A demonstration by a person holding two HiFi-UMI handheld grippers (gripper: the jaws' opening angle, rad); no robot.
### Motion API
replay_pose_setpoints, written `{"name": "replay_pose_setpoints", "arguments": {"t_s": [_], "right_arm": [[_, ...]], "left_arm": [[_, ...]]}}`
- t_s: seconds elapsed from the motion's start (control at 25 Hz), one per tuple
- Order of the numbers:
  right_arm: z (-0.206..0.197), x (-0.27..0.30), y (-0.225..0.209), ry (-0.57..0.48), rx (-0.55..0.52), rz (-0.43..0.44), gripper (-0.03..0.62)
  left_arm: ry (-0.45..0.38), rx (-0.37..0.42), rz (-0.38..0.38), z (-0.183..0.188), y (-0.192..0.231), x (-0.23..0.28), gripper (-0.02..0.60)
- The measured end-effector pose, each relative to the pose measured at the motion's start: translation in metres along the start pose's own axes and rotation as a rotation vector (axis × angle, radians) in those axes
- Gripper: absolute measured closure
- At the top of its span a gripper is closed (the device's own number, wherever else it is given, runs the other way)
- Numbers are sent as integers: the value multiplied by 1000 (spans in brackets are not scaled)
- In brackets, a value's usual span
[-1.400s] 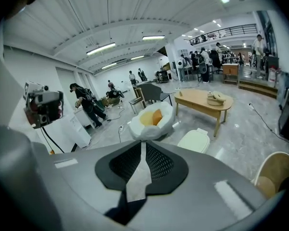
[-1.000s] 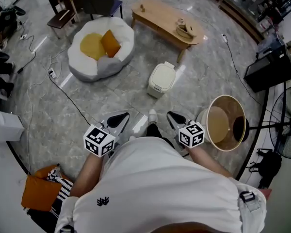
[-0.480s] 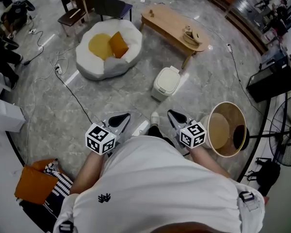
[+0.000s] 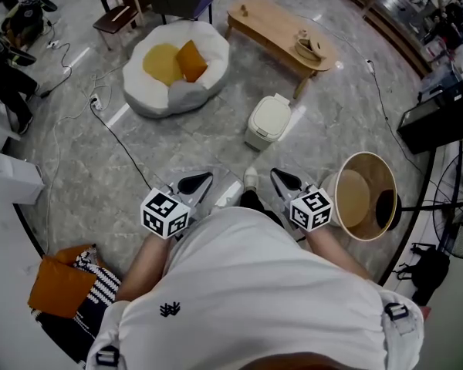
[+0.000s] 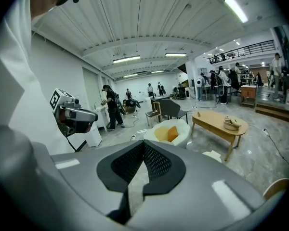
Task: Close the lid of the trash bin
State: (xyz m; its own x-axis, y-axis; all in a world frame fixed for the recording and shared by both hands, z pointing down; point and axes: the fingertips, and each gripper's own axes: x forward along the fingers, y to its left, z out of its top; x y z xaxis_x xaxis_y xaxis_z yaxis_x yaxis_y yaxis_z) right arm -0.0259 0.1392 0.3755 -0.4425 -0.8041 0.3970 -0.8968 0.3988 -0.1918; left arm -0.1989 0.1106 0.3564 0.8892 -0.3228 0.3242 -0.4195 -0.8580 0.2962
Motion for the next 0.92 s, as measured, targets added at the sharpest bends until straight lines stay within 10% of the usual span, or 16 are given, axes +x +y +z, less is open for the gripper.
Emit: {"name": "replay_pose_setpoints", "arguments": {"t_s": [0.92], "right_arm": [[-3, 3, -11, 23, -10, -5, 592]], "left_arm": [[15, 10, -18, 5, 0, 15, 526]]}}
